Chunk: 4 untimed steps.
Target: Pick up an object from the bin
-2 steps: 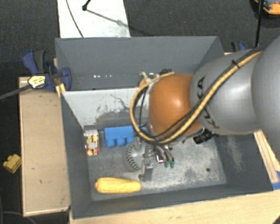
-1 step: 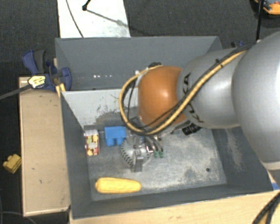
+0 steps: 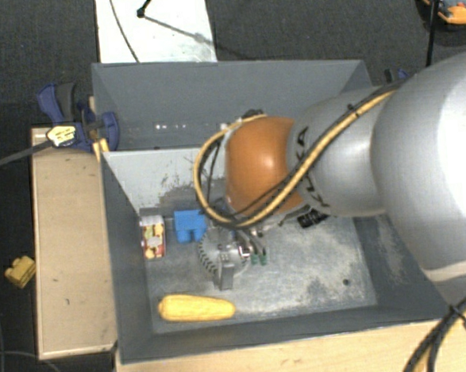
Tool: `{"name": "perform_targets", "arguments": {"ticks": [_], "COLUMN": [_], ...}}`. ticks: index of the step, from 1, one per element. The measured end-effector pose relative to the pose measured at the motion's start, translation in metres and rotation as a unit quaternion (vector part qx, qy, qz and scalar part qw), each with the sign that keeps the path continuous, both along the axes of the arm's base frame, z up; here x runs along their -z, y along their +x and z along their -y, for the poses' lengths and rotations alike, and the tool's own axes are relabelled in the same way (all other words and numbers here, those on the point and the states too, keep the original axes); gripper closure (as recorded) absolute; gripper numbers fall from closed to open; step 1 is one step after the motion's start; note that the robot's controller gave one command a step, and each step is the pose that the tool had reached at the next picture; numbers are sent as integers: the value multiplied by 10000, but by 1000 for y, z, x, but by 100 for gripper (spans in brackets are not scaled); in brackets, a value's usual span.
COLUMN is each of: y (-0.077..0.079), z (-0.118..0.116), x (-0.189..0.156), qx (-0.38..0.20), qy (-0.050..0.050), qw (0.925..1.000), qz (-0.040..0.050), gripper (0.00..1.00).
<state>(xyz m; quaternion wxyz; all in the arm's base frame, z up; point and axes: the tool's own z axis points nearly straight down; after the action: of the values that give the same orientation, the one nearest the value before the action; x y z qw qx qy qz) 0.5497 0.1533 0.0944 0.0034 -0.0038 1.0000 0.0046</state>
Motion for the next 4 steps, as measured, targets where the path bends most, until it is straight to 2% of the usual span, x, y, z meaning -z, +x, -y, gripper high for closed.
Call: {"name": "perform_targets", "arguments": {"ticks": [1, 2, 3, 4], "y": [-8, -9, -6, -4], "z": [-1, -1, -5, -8], "x": [15, 15, -20, -34], "qx": [238, 241, 244, 253], "qy": [21, 20, -44, -40], "qw": [9997, 9997, 9997, 9997], "qz": [91, 89, -41, -33], "gripper": [100, 100, 100, 100]}}
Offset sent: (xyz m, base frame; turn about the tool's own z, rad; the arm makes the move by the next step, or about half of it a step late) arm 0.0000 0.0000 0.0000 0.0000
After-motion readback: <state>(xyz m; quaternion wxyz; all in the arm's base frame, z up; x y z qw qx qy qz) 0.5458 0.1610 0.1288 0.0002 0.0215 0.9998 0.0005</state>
